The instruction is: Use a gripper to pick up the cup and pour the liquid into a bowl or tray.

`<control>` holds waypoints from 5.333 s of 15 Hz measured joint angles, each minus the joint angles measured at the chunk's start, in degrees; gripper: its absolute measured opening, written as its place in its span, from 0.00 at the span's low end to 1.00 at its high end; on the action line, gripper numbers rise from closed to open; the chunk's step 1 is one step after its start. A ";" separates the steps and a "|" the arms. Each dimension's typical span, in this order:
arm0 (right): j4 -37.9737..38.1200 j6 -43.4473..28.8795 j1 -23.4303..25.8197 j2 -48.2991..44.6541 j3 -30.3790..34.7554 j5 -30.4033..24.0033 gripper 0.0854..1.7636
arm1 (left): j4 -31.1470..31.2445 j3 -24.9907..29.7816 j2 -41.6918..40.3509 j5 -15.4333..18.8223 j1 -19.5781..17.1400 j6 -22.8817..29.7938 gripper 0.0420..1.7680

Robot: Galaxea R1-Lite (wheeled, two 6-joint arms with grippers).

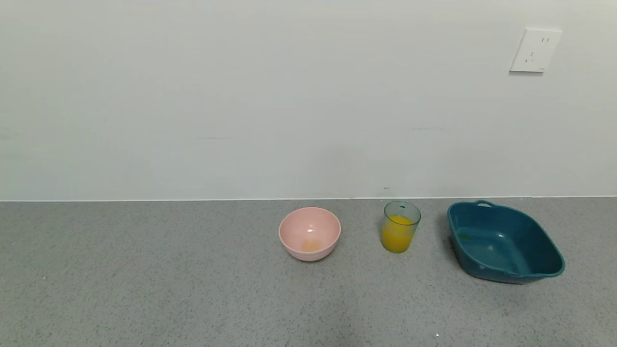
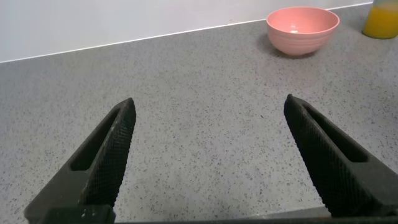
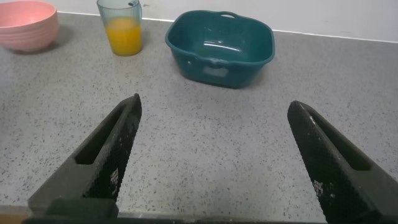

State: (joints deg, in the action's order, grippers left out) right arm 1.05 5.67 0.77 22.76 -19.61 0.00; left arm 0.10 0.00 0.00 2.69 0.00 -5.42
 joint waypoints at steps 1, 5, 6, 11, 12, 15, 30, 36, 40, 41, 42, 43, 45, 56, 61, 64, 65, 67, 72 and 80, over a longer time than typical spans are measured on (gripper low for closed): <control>0.00 0.00 0.00 0.00 0.00 0.00 0.97 | 0.00 0.00 0.00 0.00 0.00 0.00 0.97; 0.00 0.00 0.00 0.00 0.00 0.00 0.97 | 0.00 0.00 0.00 0.00 0.00 0.00 0.97; 0.00 0.00 0.00 0.00 0.00 0.00 0.97 | 0.00 0.00 0.00 0.00 0.00 0.00 0.97; 0.00 0.00 0.00 0.00 0.00 0.00 0.97 | 0.00 0.00 0.00 0.00 0.00 0.00 0.97; 0.00 0.00 0.00 0.00 0.00 0.00 0.97 | 0.00 0.00 0.00 0.00 0.00 0.00 0.97; -0.06 0.45 -0.15 2.62 -1.44 -0.07 0.97 | 0.00 0.00 0.00 0.00 0.00 0.00 0.97; -12.20 -5.25 -16.20 42.26 -7.78 4.10 0.97 | 0.00 -0.02 0.00 0.00 0.00 0.00 0.97; -24.48 -12.17 -29.23 56.28 -8.28 14.99 0.97 | 0.00 0.00 0.00 0.00 0.00 0.00 0.97; -32.96 -13.85 -32.02 66.11 -9.13 17.38 0.97 | 0.00 0.00 0.00 0.00 0.00 0.00 0.97; -34.76 -14.01 -32.32 68.47 -9.40 17.86 0.97 | 0.00 0.00 0.00 0.02 0.00 0.00 0.97; -36.62 -14.29 -32.46 70.95 -9.83 18.47 0.97 | 0.00 0.00 0.00 0.00 0.00 0.00 0.97; -38.34 -14.57 -32.60 73.19 -10.25 18.99 0.97 | -0.02 0.00 0.00 0.00 0.00 0.00 0.97; -40.77 -15.06 -32.63 77.62 -11.34 19.68 0.97 | 0.00 0.00 0.00 0.02 0.00 0.00 0.97; -42.80 -20.69 -30.94 96.21 -24.34 25.55 0.97 | 0.00 0.00 0.00 0.00 0.00 0.00 0.97; -42.89 -20.93 -30.76 101.06 -28.56 26.54 0.97 | 0.00 0.00 0.00 0.00 -0.02 0.00 0.97; -44.65 -21.87 -30.63 102.99 -30.07 26.78 0.97 | 0.00 0.00 0.00 0.00 0.00 0.00 0.97; -45.64 -21.92 -30.63 103.73 -30.71 27.39 0.97 | -0.02 0.00 0.00 0.02 0.00 0.00 0.97; -47.38 -22.00 -30.63 105.11 -31.68 28.25 0.97 | -0.02 0.00 0.00 0.00 0.00 0.02 0.97; -52.22 -22.03 -30.63 108.03 -32.73 29.46 0.97 | 0.00 0.00 0.00 0.02 0.00 0.02 0.97; -57.72 -21.78 -29.79 111.97 -35.10 31.26 0.97 | 0.00 0.00 0.00 0.00 0.00 0.00 0.97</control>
State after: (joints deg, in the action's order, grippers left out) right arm -56.67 -16.12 -29.03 134.73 -54.71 31.26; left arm 0.10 0.00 0.00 2.69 0.00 -5.42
